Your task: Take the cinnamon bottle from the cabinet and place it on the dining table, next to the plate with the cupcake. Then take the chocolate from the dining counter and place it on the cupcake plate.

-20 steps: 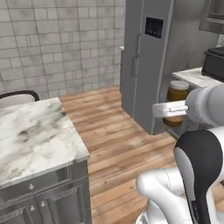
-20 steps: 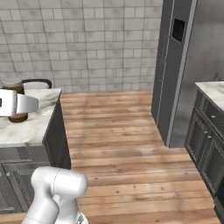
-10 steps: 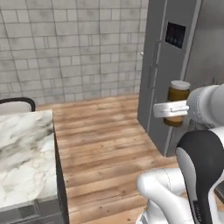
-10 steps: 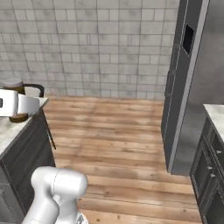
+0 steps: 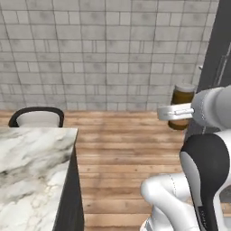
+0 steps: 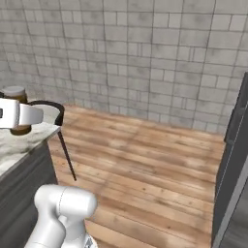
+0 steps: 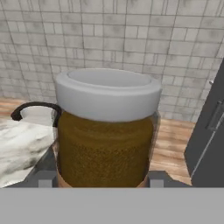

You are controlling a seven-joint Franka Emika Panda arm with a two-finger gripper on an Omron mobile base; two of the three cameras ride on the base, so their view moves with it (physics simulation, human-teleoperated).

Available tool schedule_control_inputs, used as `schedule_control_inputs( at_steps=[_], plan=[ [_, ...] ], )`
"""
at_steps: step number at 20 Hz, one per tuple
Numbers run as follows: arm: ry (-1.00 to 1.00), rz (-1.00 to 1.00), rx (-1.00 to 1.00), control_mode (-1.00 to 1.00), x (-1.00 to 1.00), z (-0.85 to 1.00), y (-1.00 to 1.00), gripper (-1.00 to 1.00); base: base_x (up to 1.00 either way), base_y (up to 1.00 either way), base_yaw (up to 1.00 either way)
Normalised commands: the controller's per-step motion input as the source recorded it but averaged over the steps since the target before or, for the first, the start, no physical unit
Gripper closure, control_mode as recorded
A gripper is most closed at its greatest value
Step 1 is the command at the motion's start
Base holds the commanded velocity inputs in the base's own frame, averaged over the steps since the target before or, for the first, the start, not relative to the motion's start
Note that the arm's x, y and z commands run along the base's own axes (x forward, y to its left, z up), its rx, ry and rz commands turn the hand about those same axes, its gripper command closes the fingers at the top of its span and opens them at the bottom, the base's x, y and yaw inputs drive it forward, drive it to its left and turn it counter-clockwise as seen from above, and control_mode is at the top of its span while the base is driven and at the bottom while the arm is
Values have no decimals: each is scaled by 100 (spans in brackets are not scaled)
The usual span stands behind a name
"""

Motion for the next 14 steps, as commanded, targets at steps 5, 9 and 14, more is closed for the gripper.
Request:
schedule_control_inputs(
  at_steps=[5,9,14],
  plan=[
    [0,0,0,100,0,0,0,100,79,-56,49],
    [0,0,0,100,0,0,0,100,61,-68,47],
    [0,0,0,100,0,0,0,100,54,-68,48]
  ],
)
